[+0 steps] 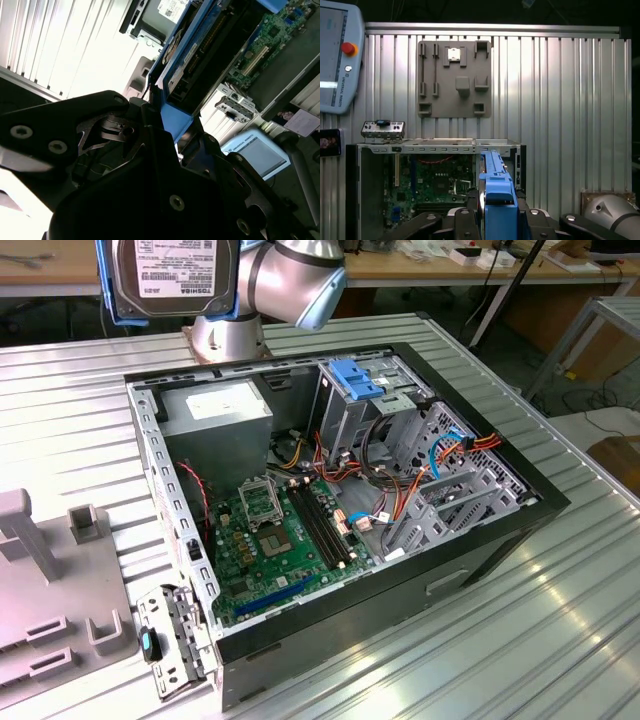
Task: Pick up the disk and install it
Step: 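Pick up the disk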
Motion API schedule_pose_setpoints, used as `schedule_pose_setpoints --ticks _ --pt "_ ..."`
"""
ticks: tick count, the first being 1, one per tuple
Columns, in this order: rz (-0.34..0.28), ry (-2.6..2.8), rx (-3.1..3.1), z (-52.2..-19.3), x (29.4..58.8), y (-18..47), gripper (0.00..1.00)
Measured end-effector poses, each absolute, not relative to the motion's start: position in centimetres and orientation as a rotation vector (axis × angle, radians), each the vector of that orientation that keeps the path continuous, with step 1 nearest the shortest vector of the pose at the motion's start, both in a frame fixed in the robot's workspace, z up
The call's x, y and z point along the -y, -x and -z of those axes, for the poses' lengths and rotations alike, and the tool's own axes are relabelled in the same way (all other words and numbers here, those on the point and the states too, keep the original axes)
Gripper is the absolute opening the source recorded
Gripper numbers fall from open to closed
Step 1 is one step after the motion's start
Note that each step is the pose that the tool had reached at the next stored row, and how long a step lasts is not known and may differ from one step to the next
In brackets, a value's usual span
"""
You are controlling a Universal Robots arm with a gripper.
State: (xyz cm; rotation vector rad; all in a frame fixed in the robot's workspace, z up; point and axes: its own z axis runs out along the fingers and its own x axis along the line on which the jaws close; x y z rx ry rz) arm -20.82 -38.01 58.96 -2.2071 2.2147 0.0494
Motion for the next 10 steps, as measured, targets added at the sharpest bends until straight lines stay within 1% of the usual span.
schedule_pose_setpoints --ticks 10 --pt "-0.043 2.205 -2.212 -58.8 38.0 19.5 0.37"
